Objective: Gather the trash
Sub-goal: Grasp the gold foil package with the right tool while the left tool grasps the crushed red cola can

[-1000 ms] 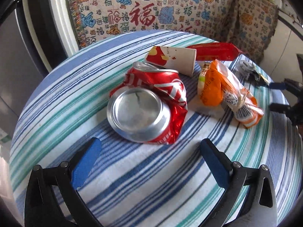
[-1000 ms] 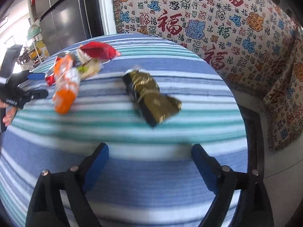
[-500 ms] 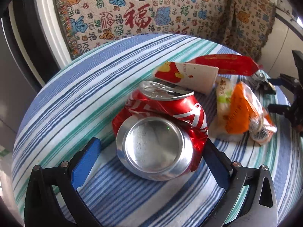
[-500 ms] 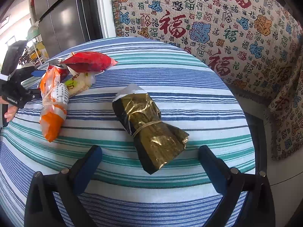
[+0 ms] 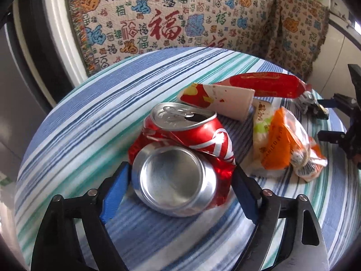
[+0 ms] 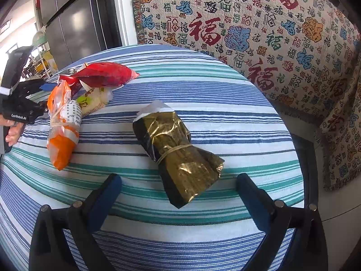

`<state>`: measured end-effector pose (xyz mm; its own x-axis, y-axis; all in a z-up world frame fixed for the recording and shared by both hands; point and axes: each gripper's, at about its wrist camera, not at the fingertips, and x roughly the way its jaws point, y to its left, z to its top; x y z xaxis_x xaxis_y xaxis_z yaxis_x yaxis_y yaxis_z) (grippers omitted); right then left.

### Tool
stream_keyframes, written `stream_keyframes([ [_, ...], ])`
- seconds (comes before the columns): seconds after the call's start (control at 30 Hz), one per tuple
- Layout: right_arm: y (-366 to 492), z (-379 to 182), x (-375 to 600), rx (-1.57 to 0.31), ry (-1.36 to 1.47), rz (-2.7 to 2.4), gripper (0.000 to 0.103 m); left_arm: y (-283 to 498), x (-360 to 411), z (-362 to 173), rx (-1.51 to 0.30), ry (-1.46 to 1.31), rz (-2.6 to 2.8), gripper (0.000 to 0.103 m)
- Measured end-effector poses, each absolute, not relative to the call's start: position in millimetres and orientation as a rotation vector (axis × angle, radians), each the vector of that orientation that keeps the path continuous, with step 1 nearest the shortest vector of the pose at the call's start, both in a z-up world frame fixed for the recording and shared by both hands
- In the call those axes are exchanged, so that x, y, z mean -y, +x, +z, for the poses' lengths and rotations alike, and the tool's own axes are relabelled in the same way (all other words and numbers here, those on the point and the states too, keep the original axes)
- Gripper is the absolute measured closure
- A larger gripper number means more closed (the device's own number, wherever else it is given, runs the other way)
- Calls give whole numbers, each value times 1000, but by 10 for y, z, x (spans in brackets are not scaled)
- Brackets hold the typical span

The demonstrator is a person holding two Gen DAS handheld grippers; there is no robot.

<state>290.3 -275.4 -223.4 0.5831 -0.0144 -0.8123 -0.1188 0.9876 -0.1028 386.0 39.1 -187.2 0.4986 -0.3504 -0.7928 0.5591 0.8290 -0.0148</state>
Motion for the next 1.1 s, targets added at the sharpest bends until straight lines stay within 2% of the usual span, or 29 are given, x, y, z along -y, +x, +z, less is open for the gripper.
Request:
stream_keyframes([
  [0.37, 2890, -2225, 2793, -942, -125, 59, 0, 2860, -647, -1850, -901, 236, -417, 19],
  [0.5, 2884, -2240, 2759, -947, -149, 47, 0, 2515, -762, -1839, -914, 238, -392, 14],
  [0.53, 2883, -2241, 2758, -946, -149, 47, 0, 2501, -783, -1848, -921, 233, -391, 6],
  [0.6, 2882, -2242, 2770, -946, -153, 45, 0, 2500, -828, -1882, -927, 217, -384, 0],
  [0.9, 2911, -2223, 2798, -985, -187, 29, 0, 2723, -769, -1910, -946, 168, -355, 0],
  [1.1, 2959, -2064, 2775, -946, -277, 57, 0, 2734, -773, -1915, -946, 166, -349, 0],
])
